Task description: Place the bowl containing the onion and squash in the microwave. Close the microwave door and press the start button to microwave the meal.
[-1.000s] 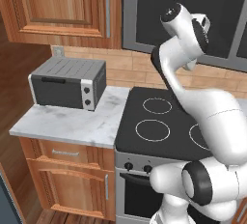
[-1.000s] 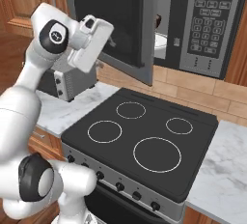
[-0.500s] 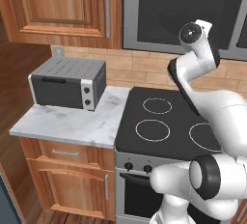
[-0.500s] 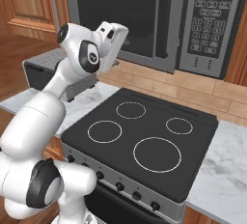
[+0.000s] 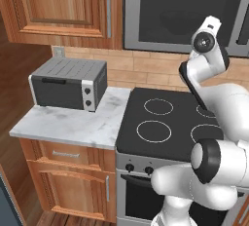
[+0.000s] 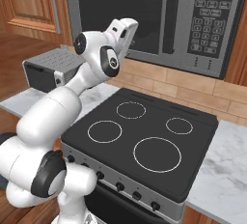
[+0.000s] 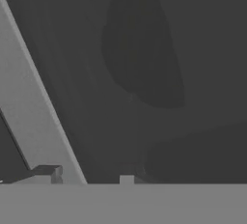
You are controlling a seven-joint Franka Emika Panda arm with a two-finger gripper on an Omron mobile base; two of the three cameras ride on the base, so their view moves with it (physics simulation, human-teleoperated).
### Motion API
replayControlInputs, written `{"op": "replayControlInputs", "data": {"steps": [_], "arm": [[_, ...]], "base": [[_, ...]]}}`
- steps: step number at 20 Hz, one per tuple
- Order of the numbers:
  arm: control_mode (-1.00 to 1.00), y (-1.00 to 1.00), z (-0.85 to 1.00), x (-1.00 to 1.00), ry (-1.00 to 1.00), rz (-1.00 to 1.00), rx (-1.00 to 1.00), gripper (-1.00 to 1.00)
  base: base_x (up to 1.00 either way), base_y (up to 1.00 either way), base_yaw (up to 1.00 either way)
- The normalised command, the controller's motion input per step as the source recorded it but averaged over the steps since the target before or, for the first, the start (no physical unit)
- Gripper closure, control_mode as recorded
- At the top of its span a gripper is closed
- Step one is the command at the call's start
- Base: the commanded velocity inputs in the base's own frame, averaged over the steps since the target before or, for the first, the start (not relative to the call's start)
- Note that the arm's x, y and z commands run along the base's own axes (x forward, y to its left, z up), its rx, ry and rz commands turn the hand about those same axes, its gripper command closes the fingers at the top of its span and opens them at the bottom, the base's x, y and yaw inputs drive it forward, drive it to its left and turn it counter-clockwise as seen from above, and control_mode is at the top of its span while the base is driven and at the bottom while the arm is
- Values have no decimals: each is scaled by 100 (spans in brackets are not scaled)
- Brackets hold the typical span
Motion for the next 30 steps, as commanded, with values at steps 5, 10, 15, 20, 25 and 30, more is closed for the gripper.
{"op": "replayControlInputs", "data": {"steps": [5, 10, 15, 20, 25, 30], "arm": [[-100, -26, -2, 40, 0, 2, 0, -100], [-100, -21, -3, -24, 1, 5, 0, -100], [-100, -2, 30, -90, 2, 11, 0, -100], [-100, 0, 55, -100, 2, 10, 0, -100], [-100, -10, 41, -100, 4, 7, 0, -100], [-100, -58, 16, -85, 0, 1, 16, -100]], "base": [[0, 0, 0], [0, 0, 0], [0, 0, 0], [0, 0, 0], [0, 0, 0], [0, 0, 0]]}}
